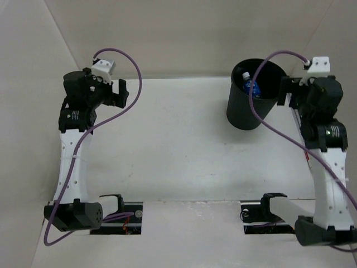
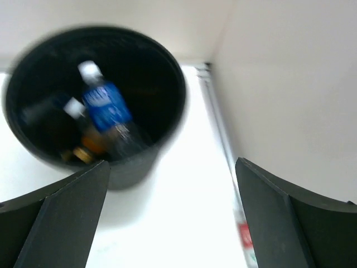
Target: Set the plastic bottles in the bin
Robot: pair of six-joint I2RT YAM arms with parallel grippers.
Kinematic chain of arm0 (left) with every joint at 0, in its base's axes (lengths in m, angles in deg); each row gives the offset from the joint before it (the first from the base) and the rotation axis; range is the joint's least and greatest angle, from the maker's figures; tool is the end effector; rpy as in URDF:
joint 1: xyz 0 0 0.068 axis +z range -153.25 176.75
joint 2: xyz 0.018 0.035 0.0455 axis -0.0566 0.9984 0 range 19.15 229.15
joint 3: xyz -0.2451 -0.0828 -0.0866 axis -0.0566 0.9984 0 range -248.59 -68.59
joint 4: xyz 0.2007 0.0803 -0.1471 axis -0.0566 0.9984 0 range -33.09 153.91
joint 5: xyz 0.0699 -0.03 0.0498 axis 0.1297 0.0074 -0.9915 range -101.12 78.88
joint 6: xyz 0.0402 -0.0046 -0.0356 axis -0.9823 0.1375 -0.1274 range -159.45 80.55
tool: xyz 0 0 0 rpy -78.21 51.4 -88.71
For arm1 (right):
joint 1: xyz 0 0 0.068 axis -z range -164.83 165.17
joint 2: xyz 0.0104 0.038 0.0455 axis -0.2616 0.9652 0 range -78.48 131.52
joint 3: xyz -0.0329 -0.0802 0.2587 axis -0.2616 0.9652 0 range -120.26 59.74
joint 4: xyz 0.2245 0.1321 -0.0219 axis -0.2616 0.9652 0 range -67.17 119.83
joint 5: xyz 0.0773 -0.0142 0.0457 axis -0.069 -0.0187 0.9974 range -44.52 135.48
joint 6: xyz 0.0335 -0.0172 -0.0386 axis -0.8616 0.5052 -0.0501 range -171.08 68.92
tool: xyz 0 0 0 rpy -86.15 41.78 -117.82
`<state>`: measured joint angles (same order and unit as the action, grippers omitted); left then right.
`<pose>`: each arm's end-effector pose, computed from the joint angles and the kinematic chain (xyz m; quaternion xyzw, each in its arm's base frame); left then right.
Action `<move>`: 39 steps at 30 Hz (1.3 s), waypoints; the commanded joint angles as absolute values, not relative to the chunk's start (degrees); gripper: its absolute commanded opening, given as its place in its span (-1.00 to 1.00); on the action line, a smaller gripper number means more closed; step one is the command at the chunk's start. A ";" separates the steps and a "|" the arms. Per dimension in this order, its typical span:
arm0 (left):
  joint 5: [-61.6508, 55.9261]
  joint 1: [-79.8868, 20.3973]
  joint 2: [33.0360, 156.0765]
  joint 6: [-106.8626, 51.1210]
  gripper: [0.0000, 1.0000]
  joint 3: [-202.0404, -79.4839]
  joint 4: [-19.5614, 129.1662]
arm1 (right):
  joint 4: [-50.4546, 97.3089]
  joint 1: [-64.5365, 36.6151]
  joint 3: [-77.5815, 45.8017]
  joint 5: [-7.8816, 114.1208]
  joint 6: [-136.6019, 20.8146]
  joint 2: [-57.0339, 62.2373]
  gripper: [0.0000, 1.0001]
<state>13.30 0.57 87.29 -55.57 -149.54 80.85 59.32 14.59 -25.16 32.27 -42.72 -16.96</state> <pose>0.2521 0.0021 0.4509 0.2145 0.7362 -0.0535 0.6396 0.2010 -0.0061 0.4732 0.0107 0.7812 -0.1318 0.6101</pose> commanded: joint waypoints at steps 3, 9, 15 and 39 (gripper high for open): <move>4.53 -3.37 88.58 -63.71 1.00 -149.98 82.31 | 72.48 18.45 -14.73 35.46 -35.53 -28.61 1.00; 4.17 -3.64 87.71 -64.41 1.00 -149.28 81.43 | 69.60 28.03 5.75 33.18 -25.08 -48.91 1.00; 4.26 -4.52 86.91 -65.38 1.00 -146.82 80.82 | 61.16 39.45 25.71 33.25 -13.56 -61.51 1.00; 6.37 -5.40 87.97 -63.62 1.00 -149.63 81.34 | 35.76 77.26 29.68 62.70 4.28 -34.89 1.00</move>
